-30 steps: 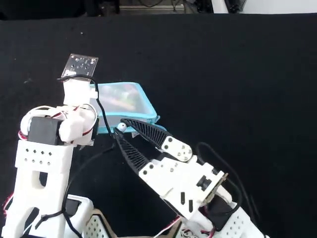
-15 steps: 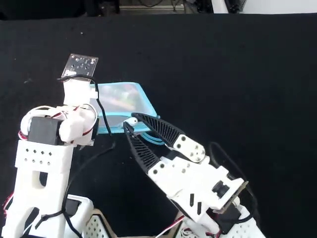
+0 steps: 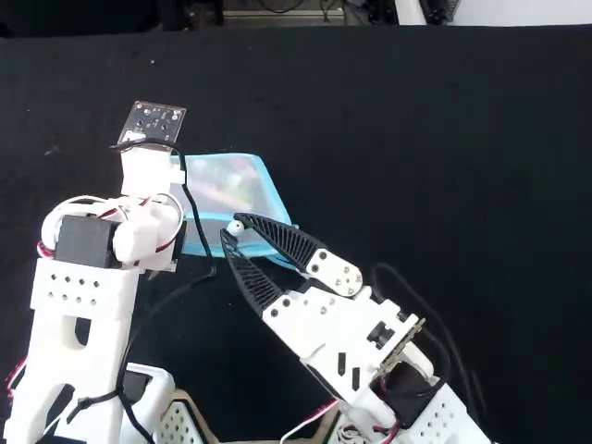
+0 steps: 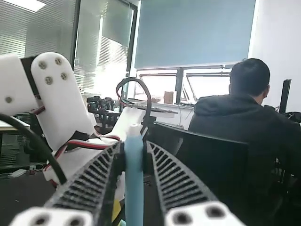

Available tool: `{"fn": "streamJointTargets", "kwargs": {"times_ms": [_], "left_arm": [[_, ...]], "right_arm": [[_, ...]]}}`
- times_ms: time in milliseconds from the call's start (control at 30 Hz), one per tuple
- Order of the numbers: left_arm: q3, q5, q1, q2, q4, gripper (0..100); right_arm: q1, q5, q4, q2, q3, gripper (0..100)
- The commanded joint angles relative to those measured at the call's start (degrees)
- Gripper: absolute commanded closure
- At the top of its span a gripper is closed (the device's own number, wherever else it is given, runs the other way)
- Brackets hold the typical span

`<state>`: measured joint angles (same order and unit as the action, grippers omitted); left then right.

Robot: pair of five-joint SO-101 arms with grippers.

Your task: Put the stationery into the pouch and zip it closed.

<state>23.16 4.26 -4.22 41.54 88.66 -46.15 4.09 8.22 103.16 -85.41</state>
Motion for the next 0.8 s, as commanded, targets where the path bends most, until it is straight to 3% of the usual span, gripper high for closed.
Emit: {"fn": "streamJointTargets", "kwargs": {"times_ms": [0, 233, 533, 767], "left_arm": [[0.0, -0.4, -0.4, 0.4, 0.3, 97], [0.0, -0.4, -0.4, 0.4, 0.1, 97], [0.0, -0.4, -0.4, 0.4, 0.1, 97], [0.0, -0.4, -0.4, 0.4, 0.0, 97]], "right_arm": [[0.7, -0.2, 7.2, 8.1, 1.7, 98.6], [0.7, 0.2, 28.3, 8.1, 12.9, 98.6], [0.6, 3.8, 37.5, 8.0, 14.6, 97.7], [0.8, 4.9, 47.7, 7.9, 20.9, 78.3]]}}
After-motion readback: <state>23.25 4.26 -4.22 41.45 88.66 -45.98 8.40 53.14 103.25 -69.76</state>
